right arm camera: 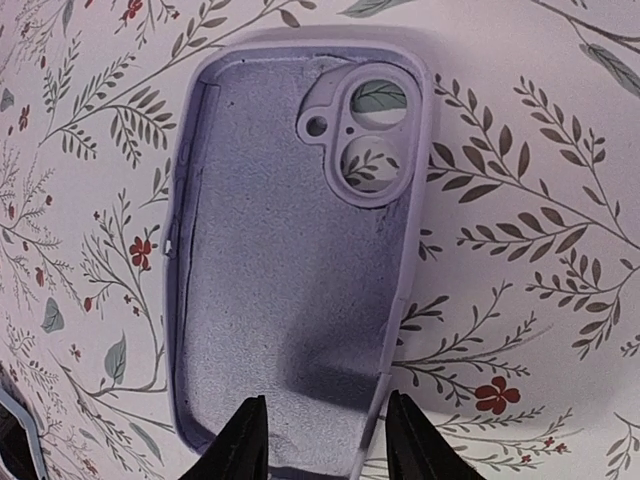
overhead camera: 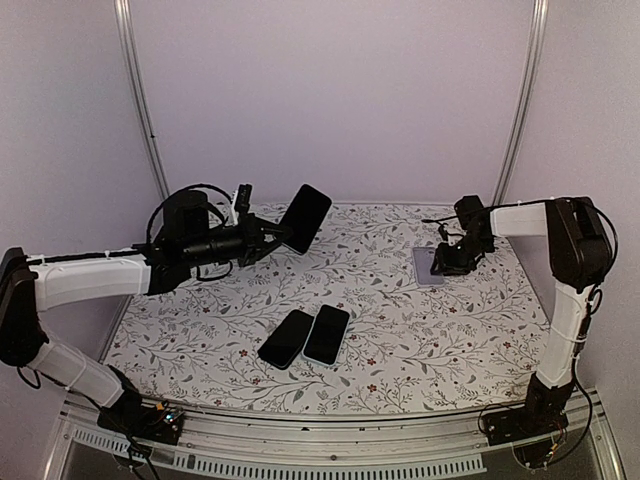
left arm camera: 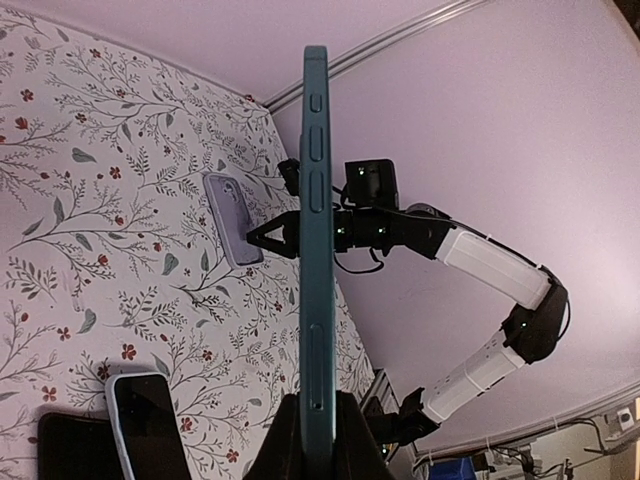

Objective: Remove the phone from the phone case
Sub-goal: Place the phone case at the center of the board, then place the phone at the center of the board.

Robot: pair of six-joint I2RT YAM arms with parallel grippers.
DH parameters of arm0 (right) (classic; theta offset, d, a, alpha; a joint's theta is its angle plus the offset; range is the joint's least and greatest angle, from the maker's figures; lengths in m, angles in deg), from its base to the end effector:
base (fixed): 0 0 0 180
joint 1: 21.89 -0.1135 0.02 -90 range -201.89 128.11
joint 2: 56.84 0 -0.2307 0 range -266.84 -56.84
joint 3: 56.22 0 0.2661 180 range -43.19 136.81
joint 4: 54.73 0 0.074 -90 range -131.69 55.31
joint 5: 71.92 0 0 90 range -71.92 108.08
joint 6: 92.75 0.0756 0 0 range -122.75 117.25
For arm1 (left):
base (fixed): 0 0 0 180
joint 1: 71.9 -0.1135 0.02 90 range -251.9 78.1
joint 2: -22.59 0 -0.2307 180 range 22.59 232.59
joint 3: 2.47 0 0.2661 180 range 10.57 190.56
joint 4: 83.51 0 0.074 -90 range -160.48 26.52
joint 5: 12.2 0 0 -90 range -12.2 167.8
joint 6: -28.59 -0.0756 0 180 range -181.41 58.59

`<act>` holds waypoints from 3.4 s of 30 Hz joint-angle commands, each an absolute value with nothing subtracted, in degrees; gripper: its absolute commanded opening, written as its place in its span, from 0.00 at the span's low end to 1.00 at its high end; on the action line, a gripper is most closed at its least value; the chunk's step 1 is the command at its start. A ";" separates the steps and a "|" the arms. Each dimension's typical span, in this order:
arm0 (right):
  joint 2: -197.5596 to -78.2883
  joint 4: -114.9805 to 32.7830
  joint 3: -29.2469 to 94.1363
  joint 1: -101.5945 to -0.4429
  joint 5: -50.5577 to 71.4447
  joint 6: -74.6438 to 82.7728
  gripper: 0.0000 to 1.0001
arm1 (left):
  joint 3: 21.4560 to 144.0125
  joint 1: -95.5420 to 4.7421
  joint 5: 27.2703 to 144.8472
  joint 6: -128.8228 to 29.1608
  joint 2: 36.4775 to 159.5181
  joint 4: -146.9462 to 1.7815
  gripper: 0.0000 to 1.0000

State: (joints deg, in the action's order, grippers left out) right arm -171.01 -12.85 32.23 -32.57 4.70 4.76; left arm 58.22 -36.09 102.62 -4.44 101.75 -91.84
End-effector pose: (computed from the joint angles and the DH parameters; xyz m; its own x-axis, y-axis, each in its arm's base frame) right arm 0.4001 0.0933 0.0721 -0.9356 -0.0471 -0.3498 -0.1459 0.9540 0.2619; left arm 0.2810 -0.2419 0.2307 -0.8040 -0.3583 -0.4746 0.3524 0.3558 -0.8656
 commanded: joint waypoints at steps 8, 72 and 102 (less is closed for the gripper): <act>-167.54 -11.80 31.87 -32.28 12.04 5.54 0.66 | 56.15 -37.15 96.93 -3.01 99.51 -92.02 0.00; -124.13 -35.28 3.33 -33.03 -6.03 18.26 0.99 | 41.79 -50.95 106.87 21.14 125.19 -117.95 0.32; -124.92 -33.43 2.66 -32.97 -5.88 18.40 0.99 | 56.55 -50.58 105.78 18.85 134.18 -109.56 0.45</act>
